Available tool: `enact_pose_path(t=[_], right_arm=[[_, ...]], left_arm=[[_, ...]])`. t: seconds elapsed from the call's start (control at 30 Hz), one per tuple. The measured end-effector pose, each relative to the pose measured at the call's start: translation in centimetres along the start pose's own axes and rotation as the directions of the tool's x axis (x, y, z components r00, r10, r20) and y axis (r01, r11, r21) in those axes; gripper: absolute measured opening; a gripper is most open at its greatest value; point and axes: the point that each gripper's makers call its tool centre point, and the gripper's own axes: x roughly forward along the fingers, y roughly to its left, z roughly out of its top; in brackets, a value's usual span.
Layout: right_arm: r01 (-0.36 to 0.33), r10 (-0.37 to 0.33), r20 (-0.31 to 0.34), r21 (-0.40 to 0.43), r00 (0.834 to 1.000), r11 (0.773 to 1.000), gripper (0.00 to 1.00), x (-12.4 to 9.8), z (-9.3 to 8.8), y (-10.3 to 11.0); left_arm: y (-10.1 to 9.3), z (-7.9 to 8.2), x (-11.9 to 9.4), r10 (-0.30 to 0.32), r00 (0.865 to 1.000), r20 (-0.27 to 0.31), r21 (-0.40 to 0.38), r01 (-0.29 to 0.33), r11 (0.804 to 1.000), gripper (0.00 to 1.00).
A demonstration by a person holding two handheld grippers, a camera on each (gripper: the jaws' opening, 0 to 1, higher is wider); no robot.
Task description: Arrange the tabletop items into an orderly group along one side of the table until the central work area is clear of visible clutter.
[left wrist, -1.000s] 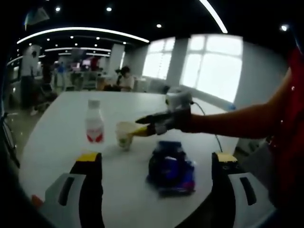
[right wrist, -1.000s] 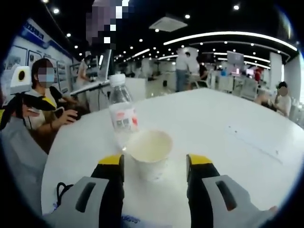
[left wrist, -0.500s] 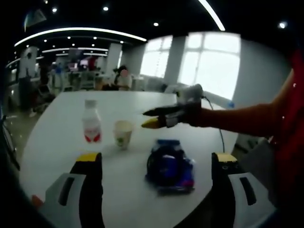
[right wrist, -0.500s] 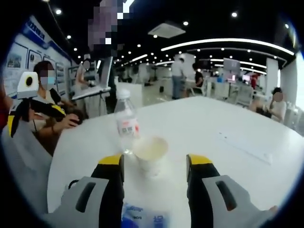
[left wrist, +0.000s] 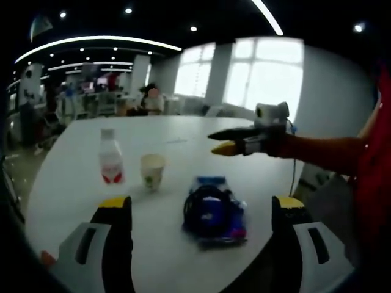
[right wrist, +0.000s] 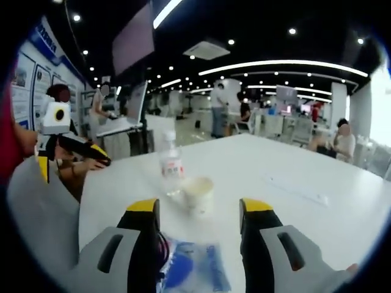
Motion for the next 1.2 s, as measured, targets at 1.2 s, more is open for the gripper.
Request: enact_pose_path(t=[1.2], right_arm=[[0.004, 0.002, -0.179, 0.032, 0.984, 0.999, 0.51, -2.4, -4.7, 4.2]], left_arm=[[-0.6, -2.8, 7.2, -0.097, 0.973, -0.211, 0.112, 0.123, 0.986, 0.87]])
